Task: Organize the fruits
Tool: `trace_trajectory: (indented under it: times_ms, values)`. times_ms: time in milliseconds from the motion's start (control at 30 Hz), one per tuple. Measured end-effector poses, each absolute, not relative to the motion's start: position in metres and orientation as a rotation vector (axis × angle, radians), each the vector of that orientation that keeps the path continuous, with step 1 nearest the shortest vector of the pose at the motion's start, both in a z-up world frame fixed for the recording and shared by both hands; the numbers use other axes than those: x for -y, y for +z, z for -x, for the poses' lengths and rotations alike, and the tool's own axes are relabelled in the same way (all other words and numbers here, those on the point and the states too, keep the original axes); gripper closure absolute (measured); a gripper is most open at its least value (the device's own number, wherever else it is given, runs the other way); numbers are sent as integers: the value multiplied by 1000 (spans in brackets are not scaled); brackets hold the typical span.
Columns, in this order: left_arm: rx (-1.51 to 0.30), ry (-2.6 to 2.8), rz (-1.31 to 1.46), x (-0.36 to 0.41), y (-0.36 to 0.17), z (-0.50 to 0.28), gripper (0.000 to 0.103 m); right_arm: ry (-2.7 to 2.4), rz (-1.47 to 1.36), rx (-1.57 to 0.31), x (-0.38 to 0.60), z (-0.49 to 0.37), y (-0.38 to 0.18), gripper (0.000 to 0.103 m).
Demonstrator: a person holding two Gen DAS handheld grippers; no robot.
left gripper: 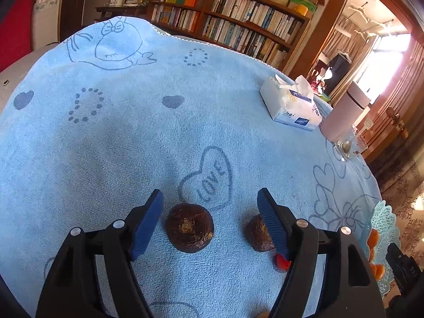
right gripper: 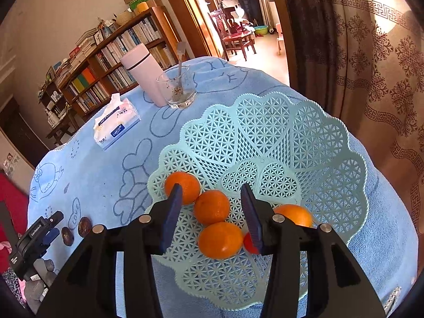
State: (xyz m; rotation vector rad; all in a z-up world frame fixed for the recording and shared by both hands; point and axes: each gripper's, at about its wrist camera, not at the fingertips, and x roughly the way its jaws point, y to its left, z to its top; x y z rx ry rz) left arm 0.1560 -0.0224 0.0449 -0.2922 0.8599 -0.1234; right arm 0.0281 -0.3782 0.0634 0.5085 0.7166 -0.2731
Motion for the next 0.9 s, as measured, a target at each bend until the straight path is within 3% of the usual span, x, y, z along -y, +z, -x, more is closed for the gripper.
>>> trace_trajectory:
  times_ms: [233,600,667,900]
  values:
    - [-918,-109,327,14,32,-163,30,-222,-507,-706,369,-35,69,50]
    - [-948,-117,282,21,25,-163,30,-194,-482,-809,371,-73,48,50]
    - [-951,-117,280,21,24,-163,30,-198,-500,-821,378,-76,42,44]
    - [-953,-114,269,21,24,-163,30,-467,-362,-679,381,-55,65,42]
